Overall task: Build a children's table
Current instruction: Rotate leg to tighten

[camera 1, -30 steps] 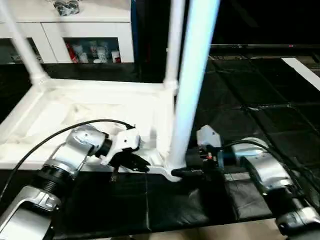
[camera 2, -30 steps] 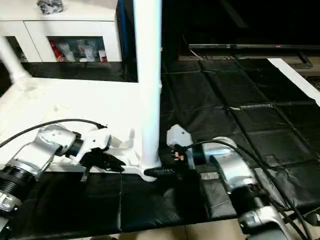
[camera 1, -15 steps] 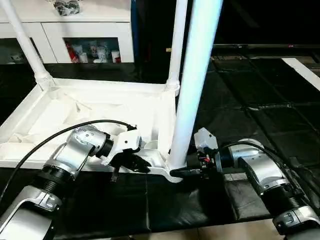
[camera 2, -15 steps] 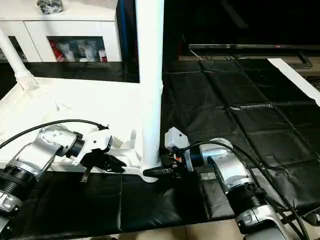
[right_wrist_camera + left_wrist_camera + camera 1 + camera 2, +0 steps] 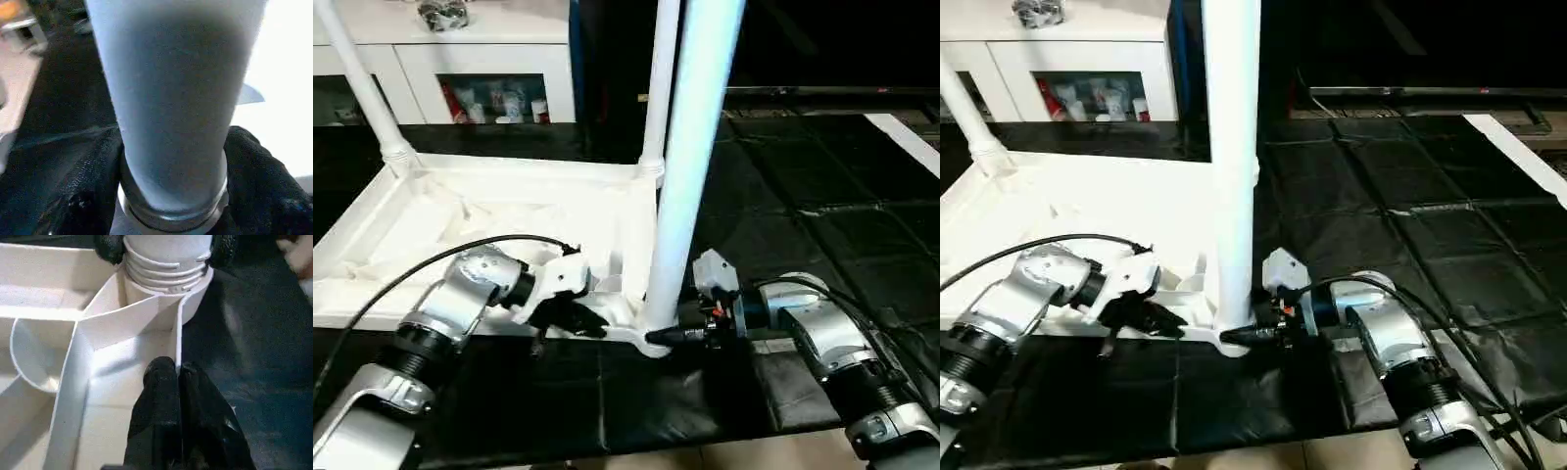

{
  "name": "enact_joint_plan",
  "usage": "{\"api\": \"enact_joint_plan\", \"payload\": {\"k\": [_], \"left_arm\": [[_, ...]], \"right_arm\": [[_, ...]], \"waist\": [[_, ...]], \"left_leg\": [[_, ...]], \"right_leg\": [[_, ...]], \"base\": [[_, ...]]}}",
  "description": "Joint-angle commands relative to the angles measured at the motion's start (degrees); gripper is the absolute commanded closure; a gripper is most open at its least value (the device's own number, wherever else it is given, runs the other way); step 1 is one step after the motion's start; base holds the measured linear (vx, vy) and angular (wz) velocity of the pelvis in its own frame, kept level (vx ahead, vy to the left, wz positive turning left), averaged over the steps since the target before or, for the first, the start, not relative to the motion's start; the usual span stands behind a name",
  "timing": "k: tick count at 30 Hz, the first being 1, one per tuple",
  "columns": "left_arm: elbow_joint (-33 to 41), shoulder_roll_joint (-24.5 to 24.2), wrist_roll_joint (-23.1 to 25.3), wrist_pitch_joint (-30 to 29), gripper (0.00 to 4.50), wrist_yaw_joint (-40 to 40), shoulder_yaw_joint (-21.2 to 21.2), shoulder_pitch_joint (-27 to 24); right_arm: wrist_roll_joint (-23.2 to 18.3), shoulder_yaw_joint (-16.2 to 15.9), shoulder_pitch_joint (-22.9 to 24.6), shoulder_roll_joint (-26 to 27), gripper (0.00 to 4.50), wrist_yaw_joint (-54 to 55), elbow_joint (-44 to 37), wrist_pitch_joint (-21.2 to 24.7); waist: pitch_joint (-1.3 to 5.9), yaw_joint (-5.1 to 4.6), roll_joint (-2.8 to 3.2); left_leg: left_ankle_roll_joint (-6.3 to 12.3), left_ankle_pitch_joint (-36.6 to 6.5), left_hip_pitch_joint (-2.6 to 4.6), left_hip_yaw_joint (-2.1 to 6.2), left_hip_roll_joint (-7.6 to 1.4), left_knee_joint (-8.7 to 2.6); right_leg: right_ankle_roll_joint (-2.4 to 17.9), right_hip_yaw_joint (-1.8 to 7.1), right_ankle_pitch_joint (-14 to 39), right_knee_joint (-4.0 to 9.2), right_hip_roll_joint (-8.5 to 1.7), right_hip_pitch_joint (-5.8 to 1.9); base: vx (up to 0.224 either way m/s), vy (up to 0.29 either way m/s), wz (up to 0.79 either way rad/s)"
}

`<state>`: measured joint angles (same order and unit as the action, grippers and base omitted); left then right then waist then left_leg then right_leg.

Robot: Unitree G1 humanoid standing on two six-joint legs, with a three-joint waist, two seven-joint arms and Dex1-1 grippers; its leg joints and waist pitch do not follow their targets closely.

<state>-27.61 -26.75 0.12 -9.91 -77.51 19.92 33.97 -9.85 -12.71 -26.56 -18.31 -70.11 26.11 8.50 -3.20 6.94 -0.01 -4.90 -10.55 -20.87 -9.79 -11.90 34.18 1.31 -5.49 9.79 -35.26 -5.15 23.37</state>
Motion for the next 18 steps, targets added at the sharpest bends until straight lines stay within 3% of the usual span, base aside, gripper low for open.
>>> {"api": "enact_joint_plan", "payload": {"k": [1,4,5,9,15,16,18], "left_arm": [[1.0,4.8,0.4,-5.4,4.5,10.5,-2.5,2.5],[1.8,7.1,0.3,-8.9,4.5,14.5,-3.6,2.8],[2.4,9.8,-0.2,-12.7,4.5,18.4,-4.9,3.2],[2.1,15.6,0.3,-16.8,4.5,27.8,-6.9,4.7],[0.2,20.4,1.9,-18.0,4.5,35.9,-9.0,6.7],[0.3,20.5,2.0,-17.9,4.5,35.9,-8.9,6.7],[1.1,19.8,2.1,-17.6,4.5,34.9,-8.5,6.2]], "right_arm": [[-2.0,0.5,-0.5,5.7,1.82,7.3,-1.7,2.5],[-0.7,0.9,-1.0,8.2,1.85,12.7,-0.9,3.2],[0.2,1.6,-1.6,10.9,1.85,17.9,0.0,4.5],[1.6,4.1,-4.5,17.9,1.86,30.8,3.6,7.9],[4.8,4.2,-8.1,21.9,1.86,38.5,8.4,7.5],[4.6,4.1,-8.1,21.9,1.31,38.1,8.3,7.3],[3.5,5.1,-7.4,22.0,1.14,37.0,6.6,7.0]], "waist": [[4.0,-0.53,0.14],[4.08,-1.1,-0.03],[4.13,-1.51,-0.11],[4.32,-2.32,-0.07],[4.46,-3.07,0.25],[4.54,-2.96,0.27],[4.53,-2.98,0.27]], "left_leg": [[0.64,-11.5,0.52,0.06,-1.28,-4.12],[-0.28,-10.8,0.31,0.31,-1.1,-4.25],[-0.03,-10.3,0.1,0.28,-1.08,-4.22],[0.22,-8.6,0.04,0.24,-0.86,-3.96],[1.69,-6.8,-0.01,0.12,-0.75,-3.76],[1.85,-6.7,0.15,0.11,-0.8,-3.71],[2.77,-6.1,0.0,0.1,-0.83,-3.7]], "right_leg": [[10.9,2.94,16.5,4.39,-3.28,-3.33],[9.5,2.77,18.0,4.58,-3.33,-3.49],[9.5,2.79,16.8,4.45,-3.26,-3.61],[10.4,2.75,14.9,4.33,-3.23,-3.55],[11.9,2.75,9.0,4.08,-2.89,-3.67],[12.1,2.79,8.3,3.99,-2.97,-3.69],[12.9,2.83,5.5,3.67,-2.9,-3.81]], "base": [[0.0,0.0,0.0],[0.0,0.0,0.0],[0.0,0.0,0.0],[0.0,0.0,0.0],[0.0,0.0,0.0],[0.0,0.0,0.0],[0.0,0.0,0.0]]}}
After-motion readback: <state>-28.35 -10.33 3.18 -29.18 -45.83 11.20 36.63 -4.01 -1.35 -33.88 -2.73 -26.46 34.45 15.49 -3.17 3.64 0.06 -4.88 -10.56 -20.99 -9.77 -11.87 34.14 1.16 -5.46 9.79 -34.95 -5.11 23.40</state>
